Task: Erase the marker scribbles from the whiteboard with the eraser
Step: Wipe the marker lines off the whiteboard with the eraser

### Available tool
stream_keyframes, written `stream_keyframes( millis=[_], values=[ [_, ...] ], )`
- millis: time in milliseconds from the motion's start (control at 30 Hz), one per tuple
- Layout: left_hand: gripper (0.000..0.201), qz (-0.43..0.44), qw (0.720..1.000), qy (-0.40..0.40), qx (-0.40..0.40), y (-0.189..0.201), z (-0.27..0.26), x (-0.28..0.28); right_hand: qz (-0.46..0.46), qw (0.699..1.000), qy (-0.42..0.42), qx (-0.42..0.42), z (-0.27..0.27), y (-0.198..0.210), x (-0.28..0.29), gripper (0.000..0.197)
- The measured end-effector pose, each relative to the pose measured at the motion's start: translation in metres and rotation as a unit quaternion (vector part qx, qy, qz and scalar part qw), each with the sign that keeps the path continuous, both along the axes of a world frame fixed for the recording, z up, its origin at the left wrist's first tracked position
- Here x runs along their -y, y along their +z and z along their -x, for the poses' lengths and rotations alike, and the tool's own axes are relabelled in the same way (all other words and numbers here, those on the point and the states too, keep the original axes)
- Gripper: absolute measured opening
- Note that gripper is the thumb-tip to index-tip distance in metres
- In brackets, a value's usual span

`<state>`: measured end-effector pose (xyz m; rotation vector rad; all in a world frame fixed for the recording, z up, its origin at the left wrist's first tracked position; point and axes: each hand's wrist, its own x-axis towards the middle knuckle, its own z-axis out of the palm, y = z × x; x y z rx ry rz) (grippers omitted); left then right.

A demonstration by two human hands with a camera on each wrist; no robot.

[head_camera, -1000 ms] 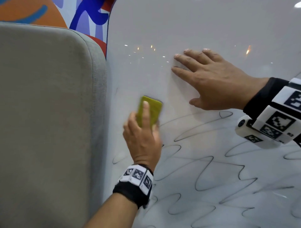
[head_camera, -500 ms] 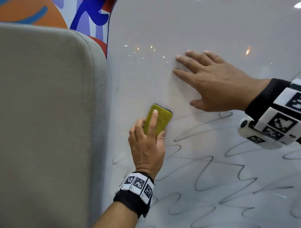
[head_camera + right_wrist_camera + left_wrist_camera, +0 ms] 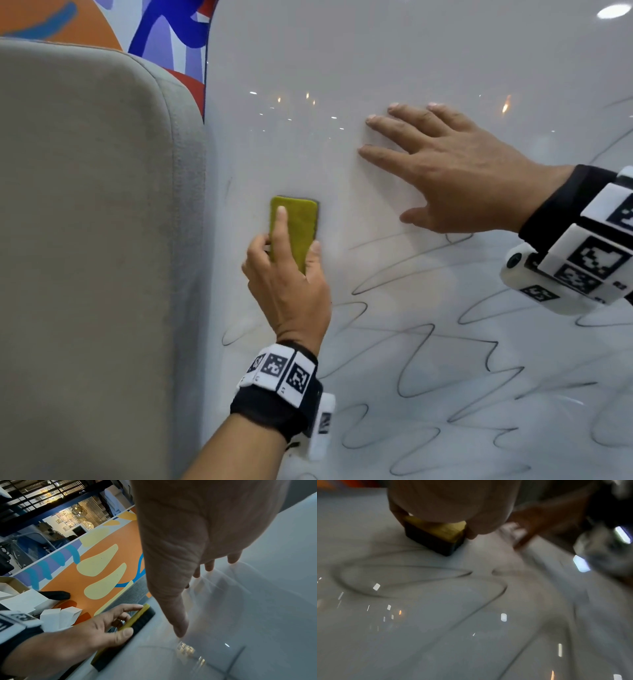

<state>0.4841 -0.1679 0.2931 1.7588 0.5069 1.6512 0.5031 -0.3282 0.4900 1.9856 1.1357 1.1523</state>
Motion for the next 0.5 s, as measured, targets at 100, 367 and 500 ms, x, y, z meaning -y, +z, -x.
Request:
stream_keyframes(
  millis=[100,367,500],
  values=[
    [0.065,-0.030,0.999,0.000,-0.010,0.014,0.001,0.025,-0.009,1.000,0.000,-0.009,0.001,0.008,0.004,0.096],
    [0.062,0.007,1.000,0.002,0.024,0.017,-0.014,0.055,-0.031,0.999,-0.018,-0.023,0.005,0.022,0.026,0.083],
    [0.061,-0.133,0.991,0.000,-0.034,0.015,-0.016,0.092,-0.027,0.999,-0.022,-0.032,0.006,0.028,0.037,0.081]
  ],
)
